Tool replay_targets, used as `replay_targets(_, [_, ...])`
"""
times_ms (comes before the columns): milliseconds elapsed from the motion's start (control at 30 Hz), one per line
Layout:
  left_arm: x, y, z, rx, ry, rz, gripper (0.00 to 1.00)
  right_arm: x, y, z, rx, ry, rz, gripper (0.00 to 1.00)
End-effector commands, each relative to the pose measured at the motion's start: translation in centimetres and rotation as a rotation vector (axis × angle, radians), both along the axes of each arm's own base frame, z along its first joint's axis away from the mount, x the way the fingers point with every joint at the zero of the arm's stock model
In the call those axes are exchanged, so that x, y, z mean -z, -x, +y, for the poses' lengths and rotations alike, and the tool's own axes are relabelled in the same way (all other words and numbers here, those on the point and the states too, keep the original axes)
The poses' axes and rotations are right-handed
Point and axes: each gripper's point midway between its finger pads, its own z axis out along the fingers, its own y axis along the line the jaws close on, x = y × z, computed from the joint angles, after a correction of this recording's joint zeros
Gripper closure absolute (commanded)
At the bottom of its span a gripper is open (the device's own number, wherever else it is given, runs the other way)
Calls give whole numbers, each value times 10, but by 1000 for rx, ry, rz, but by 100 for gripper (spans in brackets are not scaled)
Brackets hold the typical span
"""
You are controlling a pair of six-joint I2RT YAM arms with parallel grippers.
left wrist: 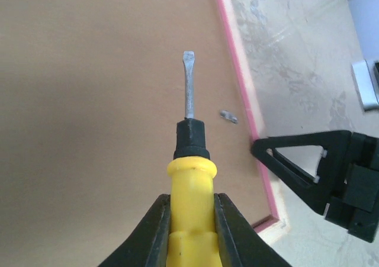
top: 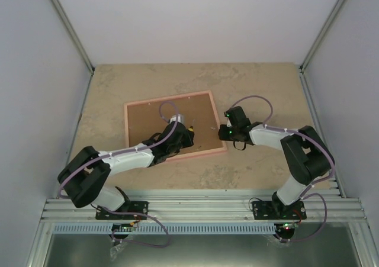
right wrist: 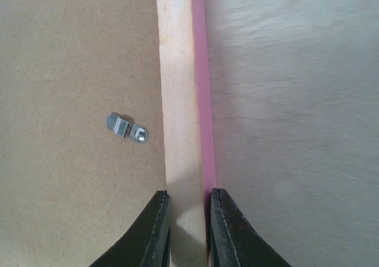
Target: Take the photo out of the frame
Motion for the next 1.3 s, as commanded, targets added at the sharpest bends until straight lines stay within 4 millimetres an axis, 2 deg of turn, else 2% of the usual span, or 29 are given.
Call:
replay_targets(0, [-5,-5,28,-50,-17,-26,100,9,2,-42,141,34,40,100])
replay_targets(133, [-13,-7,53,-90,-15,-48,100,9,4,-62,201,37,44,100])
replay_targets(333, [-29,-6,81,-142,-28,-93,100,17,19,-86,262,57,83,100])
replay_targets(500, [-43,-2,93,-159,-40,-134,100,20,37,-108,333,110,108,98])
replay_targets(700, [-52,0,97,-156,-41,-162,100,18,59,-119,340,140,134,93])
replay_targets(833, [-52,2,95,-144,-35,-160,100,14,72,-113,285,114,144,76])
replay_targets(933, [-53,2,93,-132,-30,-161,100,12,82,-107,235,116,148,67])
replay_targets(1133, [-55,3,91,-122,-22,-165,100,7,104,-79,95,44,181,57])
replay_targets(1267, [-58,3,92,-122,-20,-173,100,1,120,-48,-11,6,184,51])
